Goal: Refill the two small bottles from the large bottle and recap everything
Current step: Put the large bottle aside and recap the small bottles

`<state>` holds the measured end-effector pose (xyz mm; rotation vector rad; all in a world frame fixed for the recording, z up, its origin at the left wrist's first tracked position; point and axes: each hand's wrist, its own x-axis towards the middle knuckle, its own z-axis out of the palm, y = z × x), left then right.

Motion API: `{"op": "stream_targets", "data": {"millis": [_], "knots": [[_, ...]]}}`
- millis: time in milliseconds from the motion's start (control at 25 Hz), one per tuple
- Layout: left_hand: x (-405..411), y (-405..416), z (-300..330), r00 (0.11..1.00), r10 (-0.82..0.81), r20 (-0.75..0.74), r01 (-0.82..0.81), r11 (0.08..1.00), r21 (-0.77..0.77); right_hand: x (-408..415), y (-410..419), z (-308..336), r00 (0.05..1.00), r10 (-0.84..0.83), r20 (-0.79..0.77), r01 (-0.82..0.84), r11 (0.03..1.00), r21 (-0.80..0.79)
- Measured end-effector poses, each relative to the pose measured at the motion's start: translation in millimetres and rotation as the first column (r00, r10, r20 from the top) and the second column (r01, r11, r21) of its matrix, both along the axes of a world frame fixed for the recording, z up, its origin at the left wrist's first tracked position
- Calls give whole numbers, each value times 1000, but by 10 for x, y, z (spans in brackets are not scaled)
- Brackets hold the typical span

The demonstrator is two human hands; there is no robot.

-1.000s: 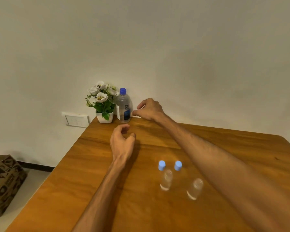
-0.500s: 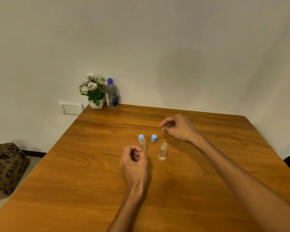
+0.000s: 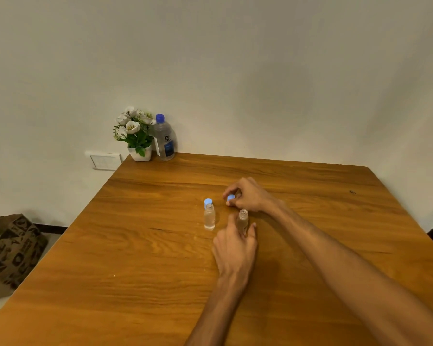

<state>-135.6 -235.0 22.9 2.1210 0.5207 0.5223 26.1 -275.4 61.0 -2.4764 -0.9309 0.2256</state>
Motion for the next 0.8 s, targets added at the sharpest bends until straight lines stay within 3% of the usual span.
{"op": "stream_targets", "data": {"millis": [120, 240, 360, 520, 640, 800], "knots": [[41, 45, -67, 997, 33, 76, -33, 999, 2, -164, -366, 269, 984, -178, -34, 180, 952, 247], [-7, 44, -118, 986, -1, 168, -3, 1000, 29, -544, -829, 610, 987, -123, -102, 149, 940, 307], [-49, 25, -153, 980, -78, 183, 55, 991, 124, -897, -1019, 780, 997, -31, -77, 46, 979, 197], [-154, -37, -199, 971, -171, 164, 144, 976, 163, -1096, -1046, 728, 991, 84, 106, -79, 995, -55], [-196, -43, -228, 953, -242, 183, 213, 963, 168, -1191, -1011, 727, 954, 222, 200, -163, 949, -271], [-149, 23, -257, 935, -317, 157, 316, 948, 37, -1171, -839, 815, 888, 392, 241, -253, 853, -457]]}}
